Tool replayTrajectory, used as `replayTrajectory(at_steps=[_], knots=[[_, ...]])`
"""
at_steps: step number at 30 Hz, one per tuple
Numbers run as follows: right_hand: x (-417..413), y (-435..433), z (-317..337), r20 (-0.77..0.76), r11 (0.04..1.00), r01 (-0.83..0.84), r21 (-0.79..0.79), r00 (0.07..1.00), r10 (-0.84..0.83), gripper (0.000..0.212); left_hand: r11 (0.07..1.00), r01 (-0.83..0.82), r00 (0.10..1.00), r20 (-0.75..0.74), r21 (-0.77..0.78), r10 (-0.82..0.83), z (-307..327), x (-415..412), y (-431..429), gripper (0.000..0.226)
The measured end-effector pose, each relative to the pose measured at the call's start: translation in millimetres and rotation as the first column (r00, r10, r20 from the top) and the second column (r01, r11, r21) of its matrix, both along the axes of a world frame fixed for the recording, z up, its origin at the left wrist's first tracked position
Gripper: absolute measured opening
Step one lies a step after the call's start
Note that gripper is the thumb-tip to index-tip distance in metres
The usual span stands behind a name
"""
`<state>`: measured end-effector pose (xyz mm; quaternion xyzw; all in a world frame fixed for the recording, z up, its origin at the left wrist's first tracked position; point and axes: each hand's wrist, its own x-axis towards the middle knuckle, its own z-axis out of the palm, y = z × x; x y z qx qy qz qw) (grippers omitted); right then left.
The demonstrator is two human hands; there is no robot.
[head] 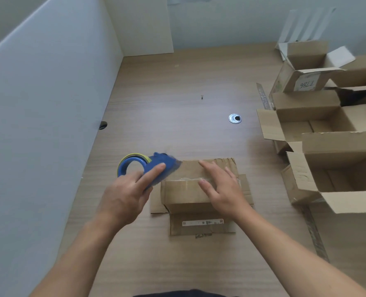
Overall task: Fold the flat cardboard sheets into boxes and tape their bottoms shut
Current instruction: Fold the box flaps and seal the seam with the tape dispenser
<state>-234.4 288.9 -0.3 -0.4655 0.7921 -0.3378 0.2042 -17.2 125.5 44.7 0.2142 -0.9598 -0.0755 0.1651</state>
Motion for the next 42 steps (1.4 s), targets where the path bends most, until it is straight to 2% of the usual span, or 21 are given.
replayTrajectory(at_steps=[3,7,10,12,15,17,19,24,32,35,42], knots=[[-3.6,3.6,3.7,0.075,0.997,0.011,-0.080,0.997,-0.005,0.054,0.984,0.170,0.982,0.089,-0.052,-0.165,-4.9,-9.4,0.4,0.080],[-5.5,6.7,-2.9,0.091,0.983,0.008,-0.185,0.996,0.009,0.049,0.951,0.295,0.949,0.141,-0.092,-0.281,-9.1,-16.3,1.6,0.091],[-7.5,6.3,-5.1,0.153,0.968,0.047,-0.248,0.988,-0.008,0.053,0.931,0.352,0.929,0.158,-0.094,-0.335,-4.9,-22.4,1.3,0.087],[-9.1,5.5,-2.4,0.184,0.970,0.057,-0.236,0.983,-0.013,0.055,0.909,0.404,0.906,0.181,-0.099,-0.383,-2.0,-25.3,1.3,0.084],[-9.7,3.5,-0.9,0.188,0.978,0.062,-0.200,0.982,-0.024,0.040,0.885,0.453,0.881,0.204,-0.109,-0.426,1.4,-30.1,0.0,0.074],[-9.4,2.8,-0.6,0.200,0.977,0.083,-0.198,0.979,-0.043,0.018,0.883,0.458,0.878,0.211,-0.106,-0.430,3.0,-33.6,0.6,0.068],[-8.6,3.8,-2.5,0.198,0.969,0.108,-0.221,0.978,-0.063,0.010,0.893,0.445,0.882,0.205,-0.071,-0.424,3.9,-35.7,0.9,0.063],[-7.8,9.5,-3.1,0.217,0.942,0.202,-0.267,0.965,-0.146,0.007,0.913,0.406,0.892,0.209,0.022,-0.402,6.8,-43.4,-0.5,0.069],[-26.2,28.6,11.0,0.242,0.898,0.319,-0.304,0.937,-0.252,0.015,0.924,0.380,0.889,0.261,0.037,-0.376,9.6,-59.3,2.9,0.071],[-50.7,52.5,19.9,0.292,0.883,0.397,-0.249,0.901,-0.322,0.017,0.934,0.354,0.890,0.287,0.057,-0.355,11.6,-60.4,4.3,0.070],[-73.9,58.3,17.4,0.449,0.913,0.408,-0.011,0.818,-0.360,0.017,0.940,0.342,0.871,0.370,0.013,-0.322,15.5,-72.6,15.6,0.079]])
